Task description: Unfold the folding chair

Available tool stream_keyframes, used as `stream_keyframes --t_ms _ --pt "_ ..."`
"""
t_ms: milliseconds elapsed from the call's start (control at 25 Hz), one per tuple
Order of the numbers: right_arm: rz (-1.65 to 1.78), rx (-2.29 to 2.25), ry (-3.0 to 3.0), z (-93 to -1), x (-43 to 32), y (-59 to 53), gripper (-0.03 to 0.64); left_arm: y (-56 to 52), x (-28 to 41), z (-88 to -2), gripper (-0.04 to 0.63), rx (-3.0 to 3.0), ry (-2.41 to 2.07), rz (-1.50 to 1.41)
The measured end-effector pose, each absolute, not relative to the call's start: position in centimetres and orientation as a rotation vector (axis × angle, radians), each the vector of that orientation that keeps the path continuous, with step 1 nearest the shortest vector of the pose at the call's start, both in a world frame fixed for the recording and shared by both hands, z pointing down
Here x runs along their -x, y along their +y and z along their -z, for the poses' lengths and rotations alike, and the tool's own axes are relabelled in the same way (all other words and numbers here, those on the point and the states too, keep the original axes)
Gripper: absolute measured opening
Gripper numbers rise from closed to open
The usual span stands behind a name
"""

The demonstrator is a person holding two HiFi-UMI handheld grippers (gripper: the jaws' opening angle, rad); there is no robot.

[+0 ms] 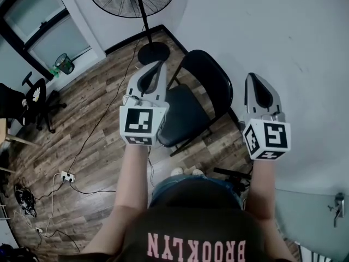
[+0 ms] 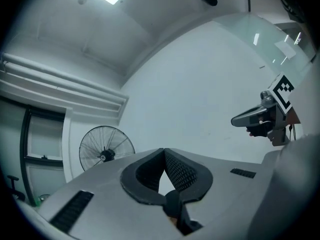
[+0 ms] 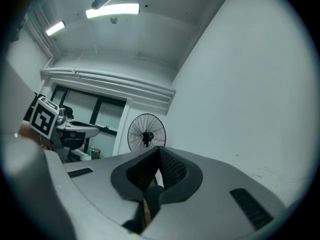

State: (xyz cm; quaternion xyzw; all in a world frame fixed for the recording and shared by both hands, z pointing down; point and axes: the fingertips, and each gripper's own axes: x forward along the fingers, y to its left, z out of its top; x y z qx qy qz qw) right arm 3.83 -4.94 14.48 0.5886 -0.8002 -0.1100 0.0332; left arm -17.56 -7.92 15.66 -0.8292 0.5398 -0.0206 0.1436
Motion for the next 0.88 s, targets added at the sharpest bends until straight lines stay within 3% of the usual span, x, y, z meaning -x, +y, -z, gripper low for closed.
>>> stream_keyframes --t_ms 880 --pt "0.336 -1.848 -2.375 -16.2 -5.8 -4.3 0.0 -7.8 18.6 -15.8 0.002 2.407 1.583 0.003"
